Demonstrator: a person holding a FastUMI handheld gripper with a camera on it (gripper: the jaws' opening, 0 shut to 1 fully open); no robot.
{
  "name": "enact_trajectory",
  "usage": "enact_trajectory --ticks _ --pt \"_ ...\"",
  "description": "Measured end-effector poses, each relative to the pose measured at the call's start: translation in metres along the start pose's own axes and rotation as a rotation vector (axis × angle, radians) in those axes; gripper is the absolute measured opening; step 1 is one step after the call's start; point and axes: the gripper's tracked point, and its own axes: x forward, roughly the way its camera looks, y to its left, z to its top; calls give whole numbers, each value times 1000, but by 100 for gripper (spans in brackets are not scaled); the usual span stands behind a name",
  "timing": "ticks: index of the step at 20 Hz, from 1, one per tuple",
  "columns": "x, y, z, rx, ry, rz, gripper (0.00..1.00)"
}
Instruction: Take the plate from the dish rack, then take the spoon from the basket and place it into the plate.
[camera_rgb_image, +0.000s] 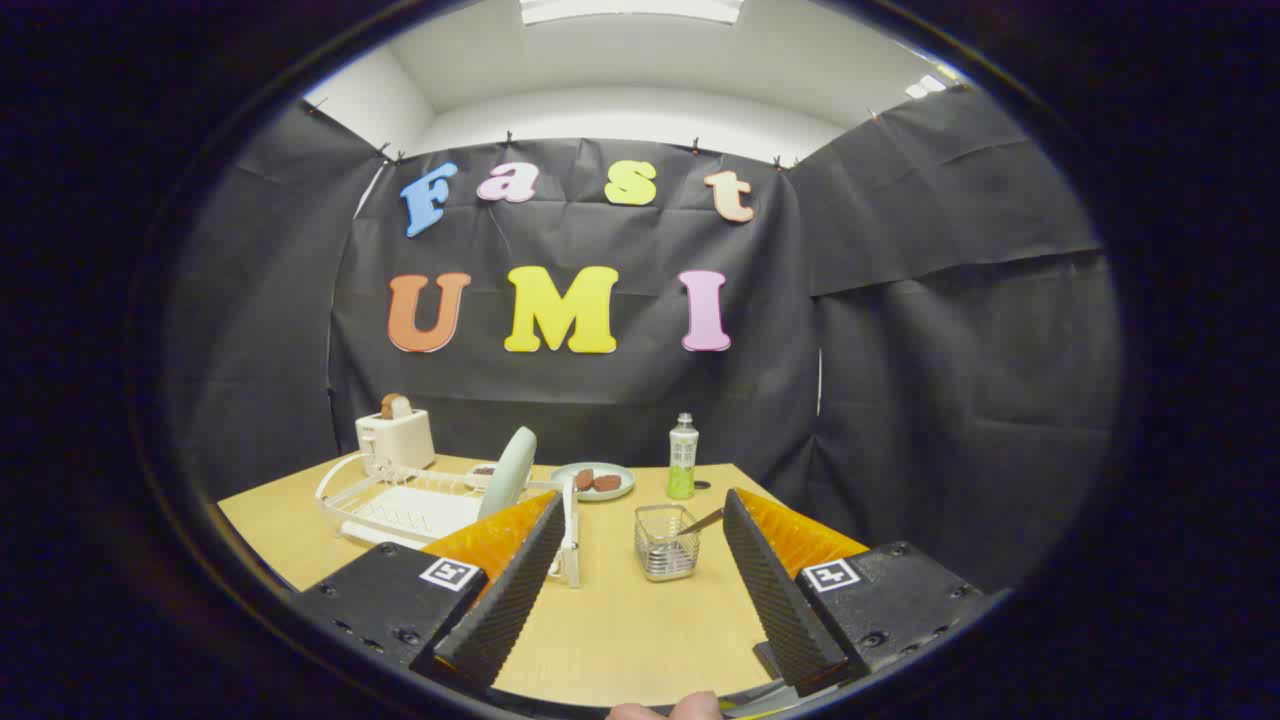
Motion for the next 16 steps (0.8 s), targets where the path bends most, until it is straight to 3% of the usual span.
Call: enact_trajectory --ticks 16 --pt "-2 11 16 1 -39 -8 100"
